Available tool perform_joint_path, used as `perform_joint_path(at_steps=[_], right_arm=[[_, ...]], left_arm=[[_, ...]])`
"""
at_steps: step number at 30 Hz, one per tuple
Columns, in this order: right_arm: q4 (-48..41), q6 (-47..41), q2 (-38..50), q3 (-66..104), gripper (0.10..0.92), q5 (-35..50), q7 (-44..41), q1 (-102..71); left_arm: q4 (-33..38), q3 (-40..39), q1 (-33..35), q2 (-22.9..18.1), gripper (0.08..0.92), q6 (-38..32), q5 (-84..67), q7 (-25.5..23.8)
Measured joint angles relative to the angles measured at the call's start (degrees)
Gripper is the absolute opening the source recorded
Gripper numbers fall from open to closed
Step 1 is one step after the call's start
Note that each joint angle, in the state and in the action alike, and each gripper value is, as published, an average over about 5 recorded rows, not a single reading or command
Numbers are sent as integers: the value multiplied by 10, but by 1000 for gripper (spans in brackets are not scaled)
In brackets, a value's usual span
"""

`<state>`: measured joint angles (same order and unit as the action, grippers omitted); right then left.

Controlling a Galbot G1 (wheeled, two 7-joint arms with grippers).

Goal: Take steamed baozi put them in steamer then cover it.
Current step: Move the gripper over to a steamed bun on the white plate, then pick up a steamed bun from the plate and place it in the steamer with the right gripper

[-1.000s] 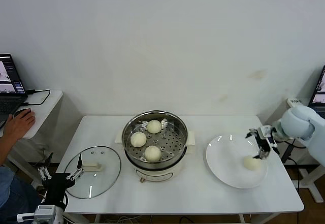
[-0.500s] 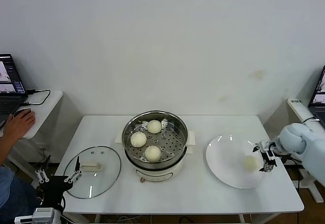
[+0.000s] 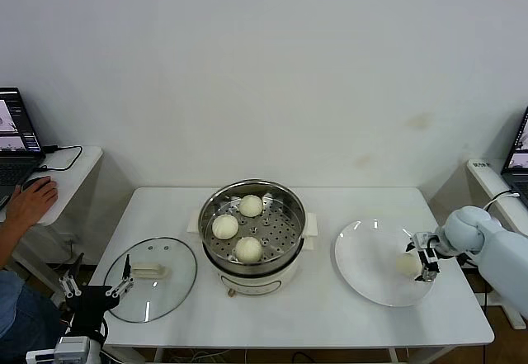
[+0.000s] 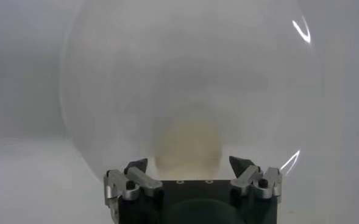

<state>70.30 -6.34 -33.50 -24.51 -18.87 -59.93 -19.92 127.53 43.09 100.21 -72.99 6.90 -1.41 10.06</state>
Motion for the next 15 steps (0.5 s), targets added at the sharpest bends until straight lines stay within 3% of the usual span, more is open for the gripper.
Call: perform_joint_path(at_steps=[6, 15], right_arm=[[-8, 1, -8, 1, 631, -2, -2, 3], [-2, -3, -6, -11, 544, 9, -11, 22]], left_arm=[[2, 0, 1, -1, 823, 0, 0, 0], [8, 2, 4, -2, 823, -1, 0, 1]])
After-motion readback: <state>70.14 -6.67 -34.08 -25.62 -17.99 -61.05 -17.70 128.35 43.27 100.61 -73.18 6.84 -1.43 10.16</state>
